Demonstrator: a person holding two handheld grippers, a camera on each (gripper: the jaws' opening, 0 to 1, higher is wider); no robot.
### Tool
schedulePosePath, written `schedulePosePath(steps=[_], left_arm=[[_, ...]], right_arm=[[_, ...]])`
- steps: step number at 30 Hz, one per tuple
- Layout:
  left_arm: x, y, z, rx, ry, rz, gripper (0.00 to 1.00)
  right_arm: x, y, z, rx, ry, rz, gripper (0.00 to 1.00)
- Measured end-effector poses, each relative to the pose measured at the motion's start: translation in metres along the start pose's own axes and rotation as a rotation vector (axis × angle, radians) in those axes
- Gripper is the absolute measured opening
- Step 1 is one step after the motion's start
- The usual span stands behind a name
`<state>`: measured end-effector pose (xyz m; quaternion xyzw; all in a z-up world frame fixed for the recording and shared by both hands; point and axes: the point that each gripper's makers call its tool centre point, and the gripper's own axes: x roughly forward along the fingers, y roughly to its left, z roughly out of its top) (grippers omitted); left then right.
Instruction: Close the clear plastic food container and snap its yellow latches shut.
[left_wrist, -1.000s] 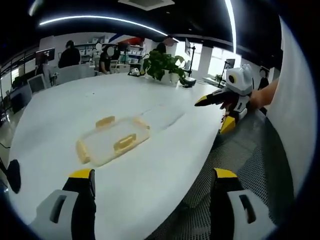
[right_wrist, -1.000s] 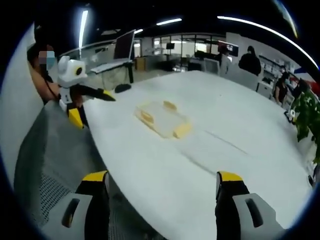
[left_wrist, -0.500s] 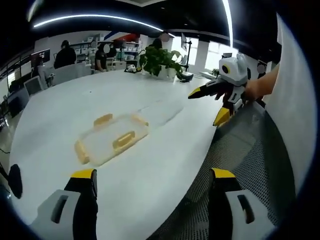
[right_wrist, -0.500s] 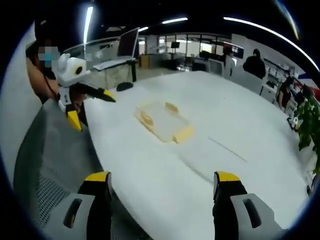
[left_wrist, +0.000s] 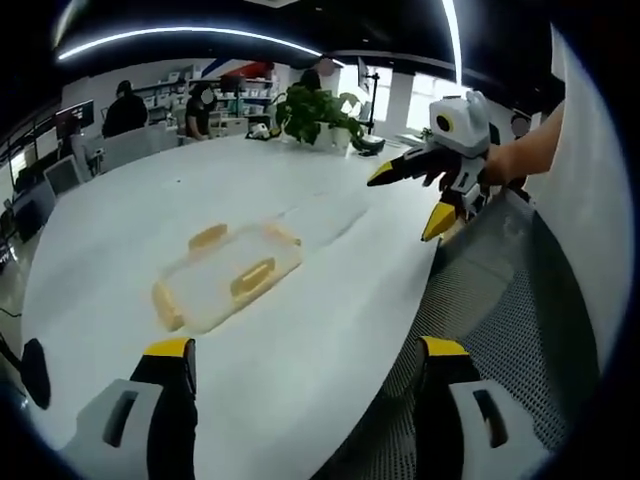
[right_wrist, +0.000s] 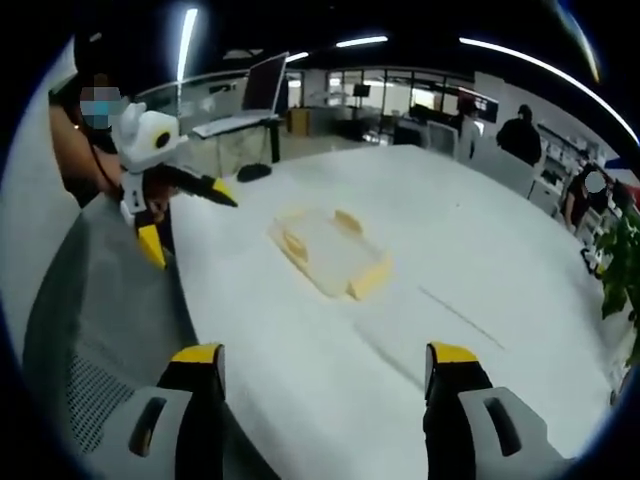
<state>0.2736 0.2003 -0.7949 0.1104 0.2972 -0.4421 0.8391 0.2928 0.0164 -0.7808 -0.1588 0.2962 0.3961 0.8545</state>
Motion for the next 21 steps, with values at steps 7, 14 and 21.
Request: schedulePosePath(steps=[7,14,21], left_arm=[[0.004,0.004,-0.005,0.014,0.019,-0.008,0.91],[0.005,0.010,-0.005,0.018,0.027,-0.008,0.90],[0.008,0.016,-0.006,0.026,0.038,-0.009,0.90]], right_arm=[[0.006,-0.002,0.001,-0.004,0.005,0.002,0.81],[0.011,-0.001,0.002,-0.025,0.014,0.011,0.80],[0.016,-0.004,0.006,-0.031,0.015,0.019,0.80]])
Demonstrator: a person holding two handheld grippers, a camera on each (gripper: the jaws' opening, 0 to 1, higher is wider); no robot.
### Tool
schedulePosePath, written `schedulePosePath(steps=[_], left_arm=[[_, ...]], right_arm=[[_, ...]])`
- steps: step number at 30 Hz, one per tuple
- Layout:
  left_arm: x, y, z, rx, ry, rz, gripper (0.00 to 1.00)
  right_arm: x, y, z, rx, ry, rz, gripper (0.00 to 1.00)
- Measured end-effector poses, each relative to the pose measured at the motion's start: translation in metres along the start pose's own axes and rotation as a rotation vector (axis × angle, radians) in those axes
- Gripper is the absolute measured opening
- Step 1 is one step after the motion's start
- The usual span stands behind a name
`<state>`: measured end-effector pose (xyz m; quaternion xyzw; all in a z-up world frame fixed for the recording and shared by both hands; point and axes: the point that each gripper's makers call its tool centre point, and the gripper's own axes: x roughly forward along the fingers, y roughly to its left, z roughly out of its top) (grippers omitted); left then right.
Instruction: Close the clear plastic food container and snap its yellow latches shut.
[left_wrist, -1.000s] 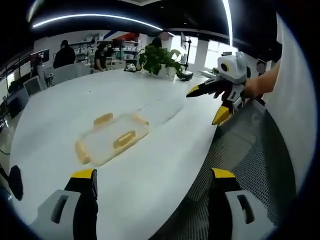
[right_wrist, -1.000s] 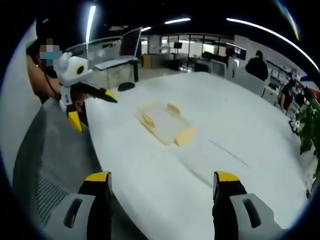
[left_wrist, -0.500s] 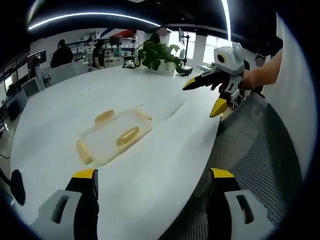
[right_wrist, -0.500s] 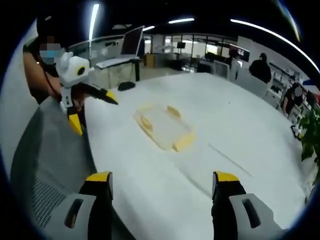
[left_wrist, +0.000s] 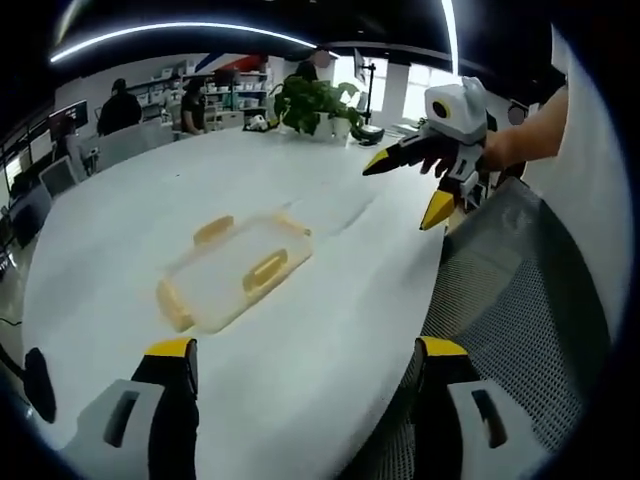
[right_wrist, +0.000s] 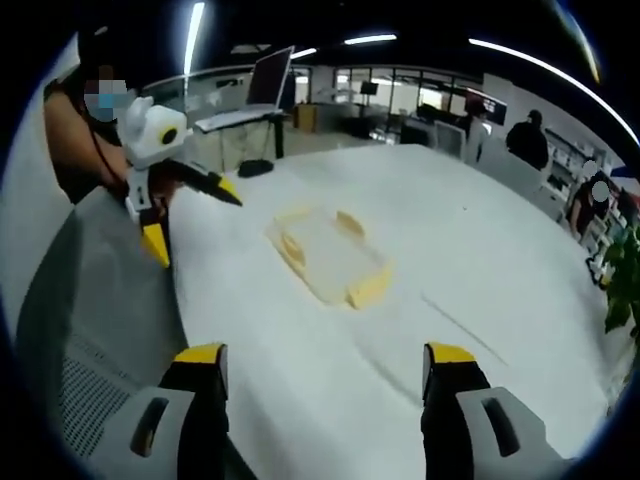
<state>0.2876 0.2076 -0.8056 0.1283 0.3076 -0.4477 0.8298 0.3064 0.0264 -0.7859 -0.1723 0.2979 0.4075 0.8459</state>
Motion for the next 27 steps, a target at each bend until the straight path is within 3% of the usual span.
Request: schedulePosePath(steps=[27], left_arm=[[0.006,0.024,-0.004,0.015,0.029,0.003,0.89]], right_arm=[[0.021,-0.013,0.018,-0.041,0.000,0.030,0.79]])
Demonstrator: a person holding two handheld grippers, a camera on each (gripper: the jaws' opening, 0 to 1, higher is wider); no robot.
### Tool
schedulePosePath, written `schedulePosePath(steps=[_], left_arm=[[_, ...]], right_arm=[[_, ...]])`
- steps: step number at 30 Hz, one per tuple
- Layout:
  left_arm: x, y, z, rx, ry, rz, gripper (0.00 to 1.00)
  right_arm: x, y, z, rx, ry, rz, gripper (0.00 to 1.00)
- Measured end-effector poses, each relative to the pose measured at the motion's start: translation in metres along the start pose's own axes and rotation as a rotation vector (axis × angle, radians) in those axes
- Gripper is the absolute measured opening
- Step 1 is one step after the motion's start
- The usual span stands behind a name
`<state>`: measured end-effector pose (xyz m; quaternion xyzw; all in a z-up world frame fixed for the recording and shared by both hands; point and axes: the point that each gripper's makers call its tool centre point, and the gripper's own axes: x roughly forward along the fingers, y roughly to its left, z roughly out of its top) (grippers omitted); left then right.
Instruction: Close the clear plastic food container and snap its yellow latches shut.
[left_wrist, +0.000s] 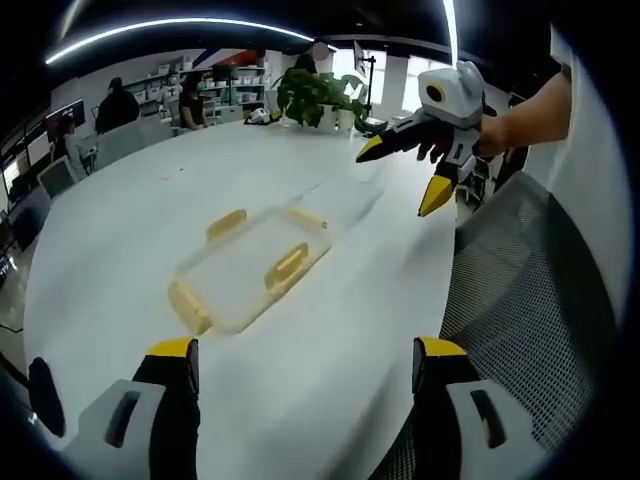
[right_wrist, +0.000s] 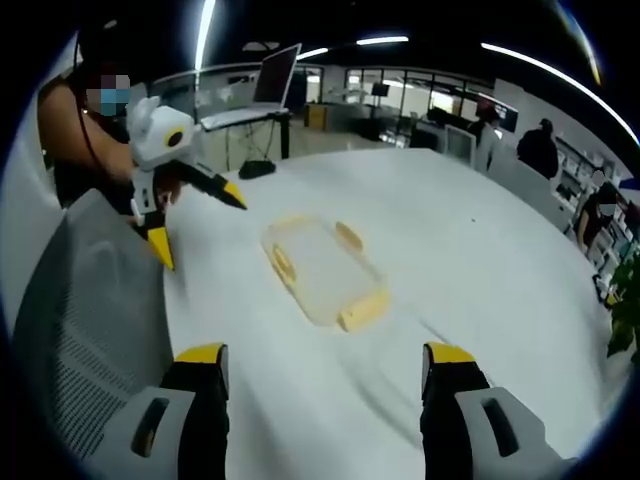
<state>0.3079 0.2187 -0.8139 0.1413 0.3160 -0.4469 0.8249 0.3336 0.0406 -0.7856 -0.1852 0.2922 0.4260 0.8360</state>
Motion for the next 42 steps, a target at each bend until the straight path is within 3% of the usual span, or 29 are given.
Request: schedulePosePath(steps=[26,42], left_arm=[[0.011,0.019,0.008,0.104,0.048,-0.039,0.88],[0.016,0.045,0.011,0.229,0.114,-0.062,0.87]], right_arm=[[0.016,-0.011,0.014,-0.067,0.017,0.059,0.76],[0.038,-0.011,0.017,-0.228,0.080,0.151,0.72]])
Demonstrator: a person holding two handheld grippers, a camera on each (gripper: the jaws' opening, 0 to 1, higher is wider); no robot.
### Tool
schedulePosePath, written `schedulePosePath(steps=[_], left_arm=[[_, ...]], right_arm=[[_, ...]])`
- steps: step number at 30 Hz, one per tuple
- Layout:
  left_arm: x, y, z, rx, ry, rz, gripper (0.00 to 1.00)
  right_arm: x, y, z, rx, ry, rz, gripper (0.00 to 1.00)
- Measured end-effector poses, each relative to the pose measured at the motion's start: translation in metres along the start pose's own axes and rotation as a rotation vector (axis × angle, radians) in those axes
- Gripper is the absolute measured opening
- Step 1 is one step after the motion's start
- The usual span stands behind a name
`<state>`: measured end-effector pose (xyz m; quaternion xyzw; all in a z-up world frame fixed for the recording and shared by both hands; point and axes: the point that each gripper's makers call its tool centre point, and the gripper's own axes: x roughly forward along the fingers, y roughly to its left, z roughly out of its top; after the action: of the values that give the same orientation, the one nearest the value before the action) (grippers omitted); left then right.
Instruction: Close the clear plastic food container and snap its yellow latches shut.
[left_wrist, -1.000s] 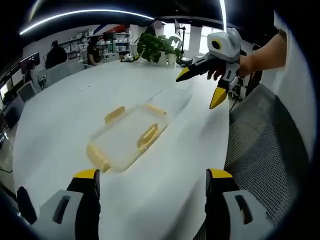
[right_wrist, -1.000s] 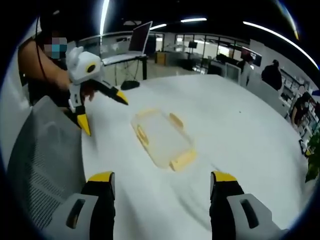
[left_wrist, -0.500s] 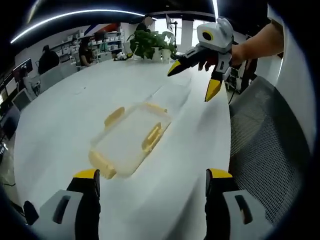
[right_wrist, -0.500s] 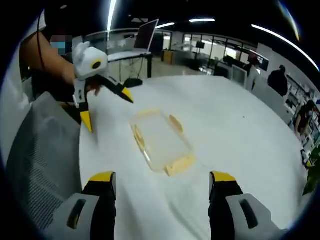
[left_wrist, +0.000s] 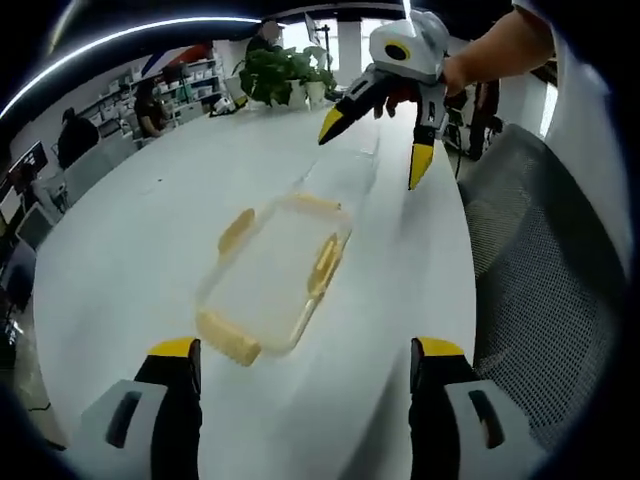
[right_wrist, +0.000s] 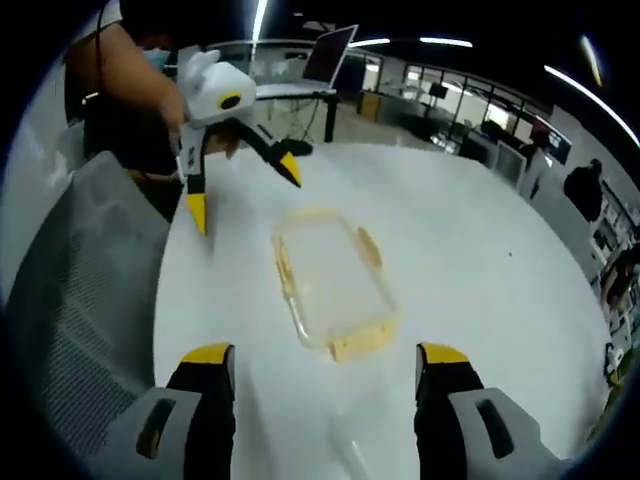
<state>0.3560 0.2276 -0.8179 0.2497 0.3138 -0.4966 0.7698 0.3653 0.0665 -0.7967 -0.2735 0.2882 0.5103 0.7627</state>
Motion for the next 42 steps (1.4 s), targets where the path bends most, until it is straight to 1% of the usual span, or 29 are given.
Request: schedulePosePath(steps=[5,8,13,18,21,25,31,42], left_arm=[[0.002,0.007,-0.001,0.012,0.010,-0.006,0.87],[0.004,0.010,-0.005,0.031,0.029,-0.011,0.86],[0.006,0.014,-0.008,0.049,0.047,-0.020,0.85],[0.009,0.019,-0.012,0.084,0.075,-0.039,0.84],[0.008,0.021,-0.013,0.106,0.087,-0.050,0.83],[0.007,0.024,-0.016,0.131,0.106,-0.068,0.83],[0.010,0.029,-0.019,0.155,0.128,-0.084,0.82],[0.016,0.031,-0.017,0.225,0.157,-0.126,0.79]], right_arm=[[0.006,-0.004,0.001,-0.029,0.013,0.013,0.71],[0.009,-0.008,0.000,-0.055,0.029,0.017,0.70],[0.013,-0.013,0.002,-0.064,0.028,0.027,0.69],[0.019,-0.015,0.003,-0.098,0.050,0.050,0.66],[0.021,-0.015,0.004,-0.097,0.053,0.068,0.66],[0.026,-0.011,0.002,-0.133,0.076,0.093,0.65],[0.032,-0.009,0.000,-0.153,0.097,0.126,0.64],[0.040,-0.011,-0.004,-0.183,0.137,0.163,0.62]])
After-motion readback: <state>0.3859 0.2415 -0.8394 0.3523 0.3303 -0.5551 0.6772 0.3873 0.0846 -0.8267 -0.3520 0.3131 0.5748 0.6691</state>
